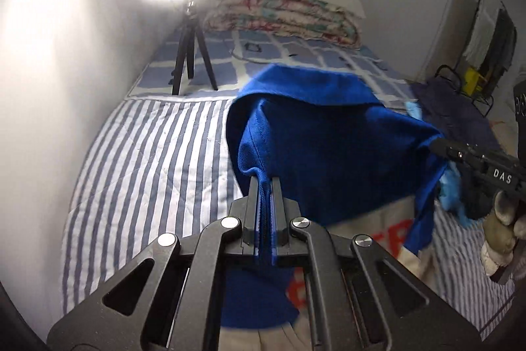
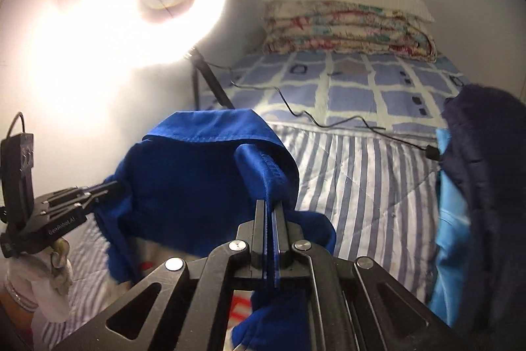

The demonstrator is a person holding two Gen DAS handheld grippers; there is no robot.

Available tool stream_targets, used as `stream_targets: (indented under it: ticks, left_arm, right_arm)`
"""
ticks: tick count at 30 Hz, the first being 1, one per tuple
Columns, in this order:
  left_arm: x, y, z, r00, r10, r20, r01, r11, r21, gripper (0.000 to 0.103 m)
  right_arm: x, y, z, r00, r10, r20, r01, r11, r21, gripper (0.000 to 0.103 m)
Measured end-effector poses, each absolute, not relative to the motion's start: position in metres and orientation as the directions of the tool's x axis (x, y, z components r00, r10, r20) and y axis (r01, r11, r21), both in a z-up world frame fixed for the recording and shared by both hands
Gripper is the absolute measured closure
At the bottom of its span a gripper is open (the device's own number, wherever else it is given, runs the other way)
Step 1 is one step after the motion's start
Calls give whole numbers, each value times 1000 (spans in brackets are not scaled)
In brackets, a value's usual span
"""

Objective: Fold large clothes
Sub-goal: 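Grasp the blue collar with both grippers and lift it, then fold the blue collar section over the jacket with both grippers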

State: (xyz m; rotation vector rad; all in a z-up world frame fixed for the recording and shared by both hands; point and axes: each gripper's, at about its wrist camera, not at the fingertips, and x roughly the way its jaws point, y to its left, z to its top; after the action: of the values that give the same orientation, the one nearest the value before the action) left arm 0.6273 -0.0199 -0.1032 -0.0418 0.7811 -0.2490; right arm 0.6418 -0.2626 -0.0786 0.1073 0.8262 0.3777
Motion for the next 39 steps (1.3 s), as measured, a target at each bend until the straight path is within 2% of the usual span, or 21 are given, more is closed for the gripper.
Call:
stream_targets:
  ticks: [8, 16, 24, 29, 34, 39]
  left_arm:
    - [531, -18, -55, 703, -282, -653, 245, 958, -150, 102]
    - [425, -15, -54, 697, -325, -639, 274, 944, -181, 102]
    - [339, -9, -96, 637, -333, -696, 275, 941, -198, 102]
    - [299, -12, -131, 586, -300, -753, 279, 947, -161, 102]
    - [275, -3, -158, 563, -265, -783, 252, 957, -143, 102]
    - [253, -3, -176, 520, -214, -827, 290, 955, -65, 102]
  right_arm:
    - [555, -270, -23, 634, 399, -662, -324, 915, 241, 103]
    - [443, -278, -11, 617, 442, -651, -348, 895, 278, 103]
    - [344, -293, -46, 569, 462, -680, -333, 886, 324, 103]
    - [303, -300, -81, 530, 466, -708, -317, 884, 345, 103]
    - [271, -301, -111, 489, 449, -748, -320, 890, 324, 103]
    - [239, -297, -127, 451, 411, -792, -359, 896, 261, 101]
